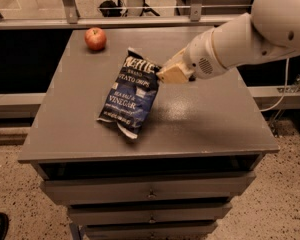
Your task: Pick blue chip bag
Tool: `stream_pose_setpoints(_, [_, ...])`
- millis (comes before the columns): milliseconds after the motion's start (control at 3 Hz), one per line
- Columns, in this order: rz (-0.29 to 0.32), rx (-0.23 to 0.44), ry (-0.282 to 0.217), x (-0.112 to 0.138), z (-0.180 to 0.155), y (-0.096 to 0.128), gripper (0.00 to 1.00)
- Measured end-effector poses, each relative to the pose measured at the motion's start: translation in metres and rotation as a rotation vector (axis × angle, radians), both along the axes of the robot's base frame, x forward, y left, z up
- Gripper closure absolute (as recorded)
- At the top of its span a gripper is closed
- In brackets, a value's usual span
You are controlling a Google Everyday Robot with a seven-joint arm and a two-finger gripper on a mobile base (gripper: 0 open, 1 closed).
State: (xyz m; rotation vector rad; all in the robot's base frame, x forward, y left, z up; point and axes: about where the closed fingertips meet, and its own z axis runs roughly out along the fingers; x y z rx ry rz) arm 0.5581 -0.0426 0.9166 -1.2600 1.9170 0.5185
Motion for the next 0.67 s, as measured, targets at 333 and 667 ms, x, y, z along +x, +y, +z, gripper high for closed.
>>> stream_pose_setpoints(333, [0.037,0.118,-0.068,0.009,0.071,0.012,1.0])
stream_pose_setpoints(667, [0.054,0.17,-0.082,0.008,0.105,0.02,1.0])
